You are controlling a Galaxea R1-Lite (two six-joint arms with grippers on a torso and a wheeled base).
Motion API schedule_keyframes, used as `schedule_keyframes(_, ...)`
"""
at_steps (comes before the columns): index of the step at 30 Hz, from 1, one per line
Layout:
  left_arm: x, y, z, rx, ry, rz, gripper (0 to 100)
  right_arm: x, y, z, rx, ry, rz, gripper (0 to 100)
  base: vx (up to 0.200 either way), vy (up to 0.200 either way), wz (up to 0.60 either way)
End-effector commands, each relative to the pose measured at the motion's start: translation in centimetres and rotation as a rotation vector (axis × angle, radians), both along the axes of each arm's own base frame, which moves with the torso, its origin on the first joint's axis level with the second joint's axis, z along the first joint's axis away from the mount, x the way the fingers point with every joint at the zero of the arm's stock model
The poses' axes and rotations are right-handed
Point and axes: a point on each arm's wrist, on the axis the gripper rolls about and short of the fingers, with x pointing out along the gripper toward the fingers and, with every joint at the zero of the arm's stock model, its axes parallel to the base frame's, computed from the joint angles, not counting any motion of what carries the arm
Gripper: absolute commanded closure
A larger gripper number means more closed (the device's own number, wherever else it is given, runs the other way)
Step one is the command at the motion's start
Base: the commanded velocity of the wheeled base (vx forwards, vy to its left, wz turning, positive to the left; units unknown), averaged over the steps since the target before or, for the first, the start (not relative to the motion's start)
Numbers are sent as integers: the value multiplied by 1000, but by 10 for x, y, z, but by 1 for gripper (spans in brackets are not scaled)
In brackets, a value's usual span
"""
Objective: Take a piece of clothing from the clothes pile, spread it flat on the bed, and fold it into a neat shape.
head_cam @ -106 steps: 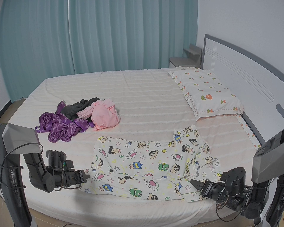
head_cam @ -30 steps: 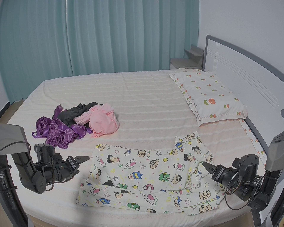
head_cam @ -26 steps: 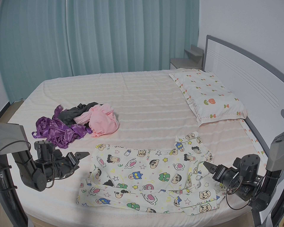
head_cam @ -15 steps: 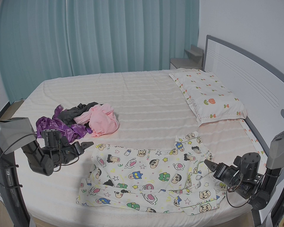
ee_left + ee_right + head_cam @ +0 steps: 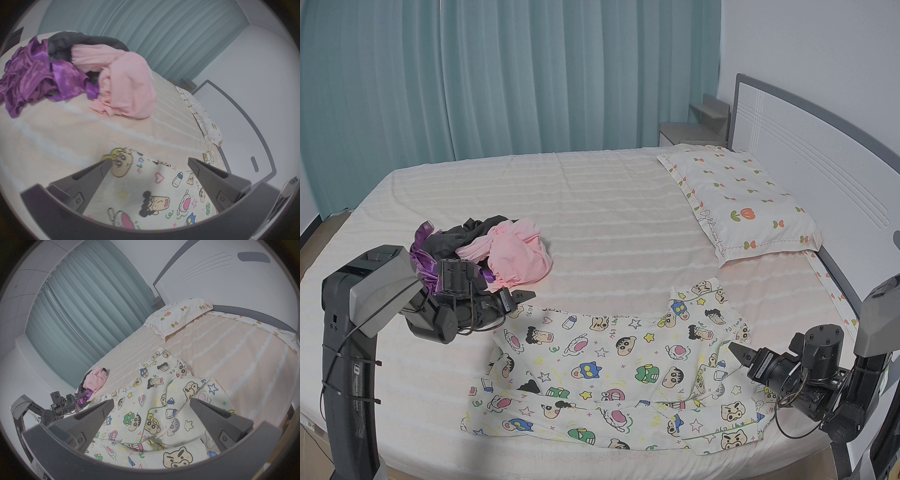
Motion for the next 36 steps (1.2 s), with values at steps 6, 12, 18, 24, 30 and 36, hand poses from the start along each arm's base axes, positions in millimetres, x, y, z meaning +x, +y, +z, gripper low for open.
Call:
schedule_keyframes(6, 5, -4, -8, 27, -11, -15, 0, 3, 2, 2, 10, -25, 6, 0, 0, 0, 0)
schedule_keyframes(12, 3, 1, 7, 27, -28, -3, 0, -1, 4, 2, 12, -17, 19, 0, 0, 0, 0)
schedule_keyframes(18, 5, 16, 17, 34, -44, 27, 0, -3, 7, 2, 7, -14, 27, 0, 0, 0, 0)
schedule_keyframes(24, 5, 24, 12, 61, -45, 27, 0, -3, 7, 1, 5, -13, 28, 0, 0, 0, 0)
schedule_keyframes(30, -1, 21, -15, 94, 5, -2, 0, -2, 8, 0, 5, -11, 29, 0, 0, 0, 0)
schedule_keyframes(36, -1, 18, -30, 105, 27, -18, 0, -2, 8, -1, 4, -8, 34, 0, 0, 0, 0)
